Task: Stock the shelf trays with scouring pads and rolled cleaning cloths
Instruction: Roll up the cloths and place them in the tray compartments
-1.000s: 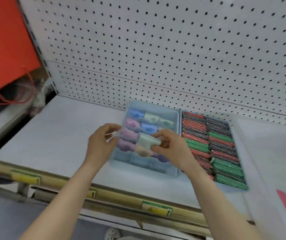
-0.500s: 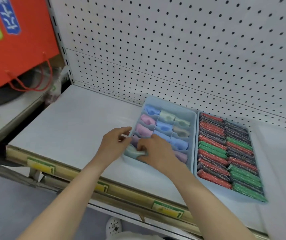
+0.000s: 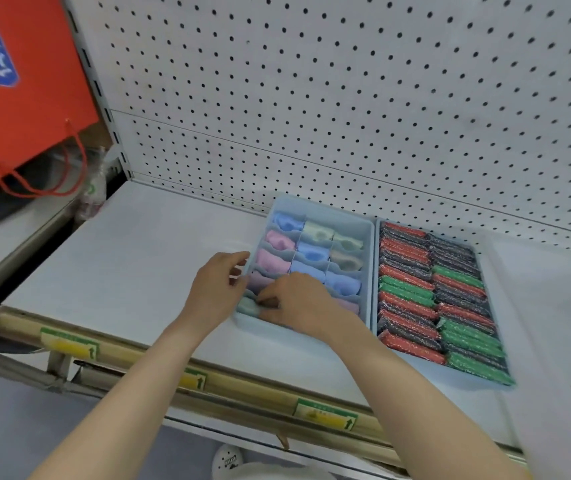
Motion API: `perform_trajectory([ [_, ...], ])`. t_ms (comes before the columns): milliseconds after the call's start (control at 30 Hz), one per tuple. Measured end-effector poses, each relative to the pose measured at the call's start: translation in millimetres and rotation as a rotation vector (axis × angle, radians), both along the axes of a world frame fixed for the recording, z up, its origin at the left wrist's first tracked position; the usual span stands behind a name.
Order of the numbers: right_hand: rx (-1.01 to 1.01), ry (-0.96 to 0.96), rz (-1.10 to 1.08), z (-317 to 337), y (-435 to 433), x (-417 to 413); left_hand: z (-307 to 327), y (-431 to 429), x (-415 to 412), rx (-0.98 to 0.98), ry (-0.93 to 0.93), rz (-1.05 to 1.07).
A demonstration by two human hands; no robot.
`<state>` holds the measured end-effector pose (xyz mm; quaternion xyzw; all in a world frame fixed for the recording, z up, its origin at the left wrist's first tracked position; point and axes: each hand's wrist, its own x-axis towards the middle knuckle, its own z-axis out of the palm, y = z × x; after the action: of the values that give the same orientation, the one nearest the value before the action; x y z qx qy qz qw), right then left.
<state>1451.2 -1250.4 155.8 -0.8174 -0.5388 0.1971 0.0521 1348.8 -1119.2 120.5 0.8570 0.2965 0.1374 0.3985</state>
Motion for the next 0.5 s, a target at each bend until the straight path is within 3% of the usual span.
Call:
perform_trajectory([
  [133, 0.249, 0.042, -0.231, 15, -50, 35, 10, -18, 16, 0.298, 0.044, -0.009],
  [300, 0.452, -0.024, -0.479, 59, -161, 88, 30, -85, 68, 0.346, -0.083, -0.158],
  [433, 0.467, -0.05, -0.787, 75, -281, 126, 43, -167, 122, 0.332, -0.195, -0.425],
  [500, 0.36, -0.102, -0.904, 73, -341, 145, 50, -213, 144, 0.334, -0.246, -0.555],
])
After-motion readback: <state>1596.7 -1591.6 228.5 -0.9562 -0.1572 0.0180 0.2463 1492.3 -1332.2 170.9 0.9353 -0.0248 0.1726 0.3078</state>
